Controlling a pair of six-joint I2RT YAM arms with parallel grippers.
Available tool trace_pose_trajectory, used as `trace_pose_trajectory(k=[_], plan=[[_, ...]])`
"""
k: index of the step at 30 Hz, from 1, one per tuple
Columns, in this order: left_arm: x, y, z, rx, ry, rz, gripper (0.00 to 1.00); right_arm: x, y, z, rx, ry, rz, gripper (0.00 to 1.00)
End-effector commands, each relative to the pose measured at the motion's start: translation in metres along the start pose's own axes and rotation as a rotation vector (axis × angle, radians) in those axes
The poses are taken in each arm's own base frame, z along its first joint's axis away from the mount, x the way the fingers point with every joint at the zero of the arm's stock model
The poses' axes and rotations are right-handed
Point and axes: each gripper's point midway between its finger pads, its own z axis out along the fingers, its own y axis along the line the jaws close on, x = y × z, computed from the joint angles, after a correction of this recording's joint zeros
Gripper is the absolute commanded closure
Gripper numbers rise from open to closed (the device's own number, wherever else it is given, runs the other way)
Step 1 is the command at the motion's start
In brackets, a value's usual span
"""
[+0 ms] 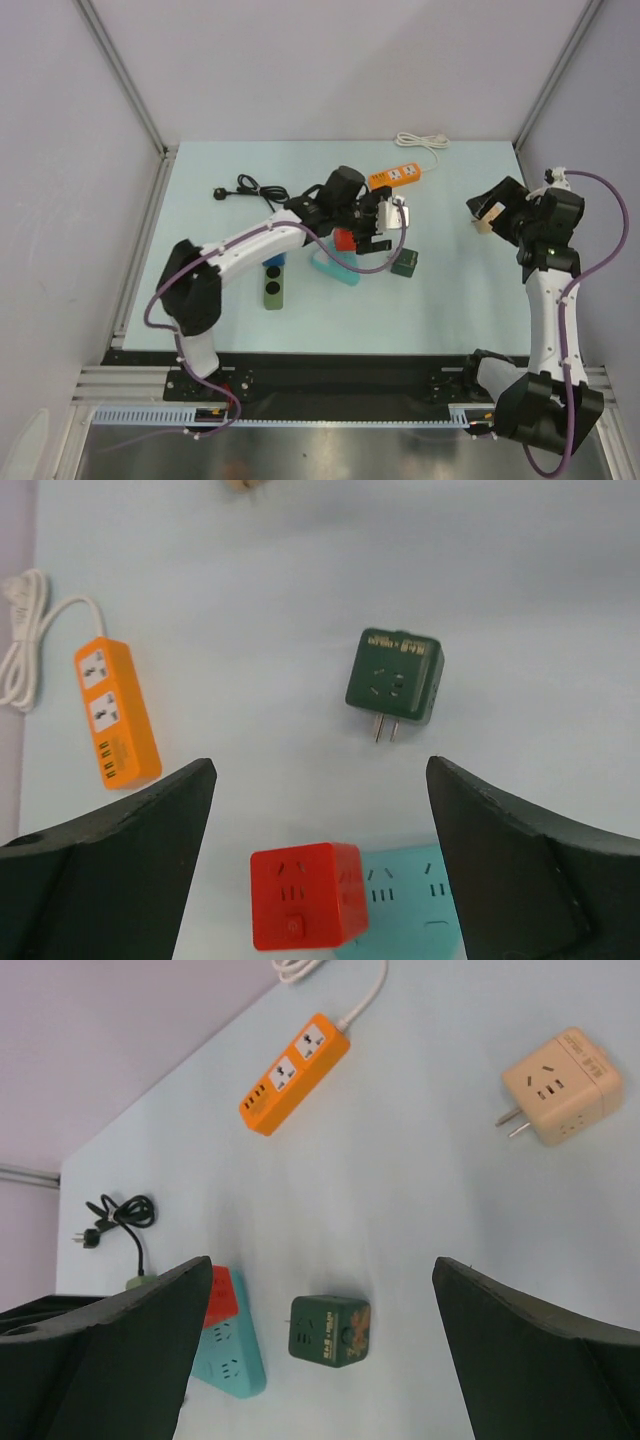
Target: Insert the plug
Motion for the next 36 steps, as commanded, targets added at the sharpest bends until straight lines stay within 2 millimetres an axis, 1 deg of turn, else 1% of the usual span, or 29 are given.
trace_pose_trajectory(k=[1, 2, 3, 4, 5, 7, 8, 10, 11, 12, 13, 14, 15, 17, 21, 24, 25, 28, 29, 32, 33, 35, 36], plan=[[0.003, 0.005, 0.026, 0.059, 0.003, 0.179, 0.07, -0.013, 0.018, -0.011, -0.096, -0.067, 0.026, 0.01], [0.005, 0.004, 0.032, 0.072, 0.003, 0.19, 0.07, -0.014, 0.023, -0.012, -0.125, -0.073, 0.031, 0.0], [0.009, 0.003, 0.038, 0.085, 0.008, 0.2, 0.06, -0.013, 0.02, -0.012, -0.125, -0.075, 0.044, 0.0], [0.006, 0.006, 0.042, 0.091, 0.001, 0.199, 0.06, -0.015, 0.023, -0.015, -0.139, -0.084, 0.045, 0.0], [0.013, -0.001, 0.054, 0.128, 0.002, 0.181, 0.06, -0.016, 0.026, -0.016, -0.156, -0.09, 0.048, 0.0], [0.014, -0.006, 0.061, 0.156, 0.001, 0.166, 0.06, -0.015, 0.027, -0.018, -0.162, -0.093, 0.05, 0.01], [0.022, -0.015, 0.071, 0.187, 0.009, 0.153, 0.06, -0.017, 0.026, -0.018, -0.158, -0.102, 0.048, 0.01], [0.026, -0.02, 0.08, 0.203, 0.014, 0.148, 0.07, -0.018, 0.023, -0.019, -0.148, -0.11, 0.052, 0.01], [0.033, -0.026, 0.089, 0.22, 0.025, 0.14, 0.07, -0.02, 0.024, -0.02, -0.149, -0.117, 0.057, 0.01], [0.037, -0.027, 0.094, 0.221, 0.036, 0.138, 0.07, -0.021, 0.022, -0.021, -0.143, -0.12, 0.064, 0.01], [0.034, -0.026, 0.098, 0.218, 0.033, 0.14, 0.07, -0.023, 0.021, -0.022, -0.142, -0.131, 0.066, 0.01], [0.033, -0.029, 0.102, 0.222, 0.034, 0.14, 0.07, -0.026, 0.022, -0.025, -0.148, -0.143, 0.066, 0.01], [0.038, -0.032, 0.107, 0.227, 0.048, 0.13, 0.07, -0.028, 0.023, -0.027, -0.149, -0.15, 0.069, 0.01], [0.04, -0.038, 0.111, 0.236, 0.057, 0.151, 0.07, -0.029, 0.023, -0.028, -0.155, -0.158, 0.07, 0.01], [0.047, -0.047, 0.116, 0.263, 0.063, 0.12, 0.07, -0.027, 0.023, -0.027, -0.166, -0.152, 0.084, 0.01], [0.053, -0.046, 0.122, 0.259, 0.077, 0.105, 0.08, -0.029, 0.023, -0.028, -0.17, -0.16, 0.088, 0.01], [0.057, -0.044, 0.127, 0.254, 0.085, 0.101, 0.08, -0.03, 0.023, -0.028, -0.17, -0.162, 0.088, 0.01], [0.061, -0.038, 0.133, 0.234, 0.109, 0.096, 0.12, -0.033, 0.025, -0.03, -0.178, -0.169, 0.088, 0.01], [0.066, -0.039, 0.136, 0.238, 0.114, 0.096, 0.12, -0.032, 0.025, -0.03, -0.181, -0.168, 0.087, 0.01], [0.07, -0.039, 0.141, 0.239, 0.122, 0.092, 0.17, -0.033, 0.025, -0.03, -0.182, -0.168, 0.083, 0.01], [0.072, -0.04, 0.141, 0.244, 0.126, 0.088, 0.22, -0.032, 0.026, -0.03, -0.184, -0.168, 0.082, 0.01], [0.077, -0.042, 0.14, 0.256, 0.133, 0.074, 0.26, -0.03, 0.025, -0.029, -0.183, -0.164, 0.083, 0.01], [0.075, -0.045, 0.138, 0.269, 0.123, 0.068, 0.31, -0.031, 0.024, -0.029, -0.183, -0.166, 0.079, 0.01]])
